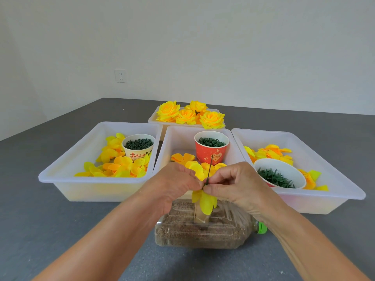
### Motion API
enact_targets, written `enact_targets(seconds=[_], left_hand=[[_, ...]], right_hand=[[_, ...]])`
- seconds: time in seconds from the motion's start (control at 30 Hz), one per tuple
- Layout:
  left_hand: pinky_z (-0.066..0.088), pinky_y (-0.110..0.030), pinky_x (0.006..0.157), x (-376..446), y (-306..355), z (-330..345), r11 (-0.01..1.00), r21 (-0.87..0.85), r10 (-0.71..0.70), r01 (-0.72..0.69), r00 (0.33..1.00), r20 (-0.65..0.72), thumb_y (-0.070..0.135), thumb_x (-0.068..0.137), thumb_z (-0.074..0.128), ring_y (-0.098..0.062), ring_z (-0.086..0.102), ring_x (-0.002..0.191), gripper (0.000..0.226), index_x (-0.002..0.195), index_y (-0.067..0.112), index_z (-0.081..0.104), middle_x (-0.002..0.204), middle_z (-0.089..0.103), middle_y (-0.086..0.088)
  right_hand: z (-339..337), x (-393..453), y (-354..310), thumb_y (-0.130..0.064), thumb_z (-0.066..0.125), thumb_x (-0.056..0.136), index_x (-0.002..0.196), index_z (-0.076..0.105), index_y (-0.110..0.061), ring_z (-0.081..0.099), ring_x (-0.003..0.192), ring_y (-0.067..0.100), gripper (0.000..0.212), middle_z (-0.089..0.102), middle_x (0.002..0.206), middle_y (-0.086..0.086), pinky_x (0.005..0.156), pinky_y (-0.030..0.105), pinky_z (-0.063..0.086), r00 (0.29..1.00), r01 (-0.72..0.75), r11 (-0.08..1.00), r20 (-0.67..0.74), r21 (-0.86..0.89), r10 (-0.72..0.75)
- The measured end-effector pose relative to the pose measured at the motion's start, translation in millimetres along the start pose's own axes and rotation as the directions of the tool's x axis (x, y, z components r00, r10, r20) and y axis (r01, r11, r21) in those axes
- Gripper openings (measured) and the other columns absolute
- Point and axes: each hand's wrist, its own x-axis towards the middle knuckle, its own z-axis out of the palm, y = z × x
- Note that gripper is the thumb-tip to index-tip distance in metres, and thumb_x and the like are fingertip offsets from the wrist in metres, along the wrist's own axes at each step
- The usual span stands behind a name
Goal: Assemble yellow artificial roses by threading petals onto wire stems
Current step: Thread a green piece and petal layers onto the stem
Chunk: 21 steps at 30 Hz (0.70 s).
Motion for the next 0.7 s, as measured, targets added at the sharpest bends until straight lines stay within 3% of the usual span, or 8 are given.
enact_targets(seconds=[0.17,0.27,0.4,0.5,0.6,0.7], left_hand=[[0.033,-0.016,0.062,-4.7,3.1,-1.8,0.998,0.05,0.022,-0.023,1.0,0.016,0.002,0.082,0.064,-0.005,0.051,0.072,0.009,0.076,0.008,0.063,0.077,0.06,0.001],[0.037,-0.021,0.065,-4.1,-2.5,-6.7,0.989,0.097,0.114,-0.109,0.992,-0.054,0.006,0.083,0.065,-0.014,0.052,0.081,0.005,0.079,0.008,0.066,0.084,0.062,-0.006],[0.043,-0.025,0.081,-8.4,-7.8,-6.6,0.958,0.151,0.254,-0.244,0.965,-0.057,0.011,0.075,0.075,-0.01,0.057,0.098,0.009,0.075,0.019,0.073,0.1,0.066,-0.002],[0.04,-0.01,0.078,-10.5,-7.7,-6.9,0.906,0.205,0.386,-0.37,0.921,-0.044,0.009,0.07,0.079,0.004,0.057,0.094,0.015,0.072,0.023,0.074,0.096,0.066,0.01],[0.029,0.007,0.071,-8.9,-7.1,-8.5,0.834,0.325,0.482,-0.446,0.875,-0.037,0.008,0.068,0.079,0.01,0.054,0.097,0.02,0.069,0.027,0.074,0.099,0.064,0.016],[0.024,0.011,0.069,-8.5,-7.5,-9.6,0.786,0.42,0.5,-0.454,0.866,-0.001,0.011,0.069,0.078,0.01,0.052,0.101,0.018,0.067,0.028,0.073,0.1,0.063,0.021]], right_hand=[[-8.1,-3.1,3.2,-0.007,0.074,0.075,0.074,0.075,-0.017,0.061,0.064,-0.004,0.01,0.072,0.069,-0.006,0.06,0.008,0.046,0.999,-0.033,0.992,-0.025,0.123,0.037],[-9.1,-2.6,6.7,-0.007,0.073,0.077,0.075,0.075,-0.016,0.061,0.066,-0.004,0.009,0.073,0.073,-0.005,0.063,0.008,0.046,0.998,0.008,0.996,-0.068,0.092,-0.002],[-3.7,-1.7,8.9,-0.005,0.077,0.071,0.072,0.074,-0.013,0.06,0.062,-0.001,0.008,0.07,0.066,-0.005,0.062,0.012,0.047,0.997,0.045,0.993,-0.06,0.11,-0.038],[-3.0,-0.1,10.7,-0.009,0.08,0.068,0.071,0.075,-0.014,0.06,0.065,0.006,0.008,0.071,0.069,0.002,0.066,0.023,0.049,0.993,0.085,0.993,-0.092,0.079,-0.078],[-3.0,-0.5,10.7,-0.011,0.08,0.068,0.066,0.073,-0.022,0.055,0.059,0.001,0.013,0.067,0.063,-0.004,0.059,0.018,0.046,0.989,0.123,0.992,-0.084,0.009,-0.122],[-4.7,0.2,10.2,-0.013,0.08,0.07,0.064,0.072,-0.023,0.052,0.054,-0.004,0.014,0.065,0.06,-0.008,0.057,0.015,0.043,0.988,0.126,0.99,-0.081,-0.06,-0.13]])
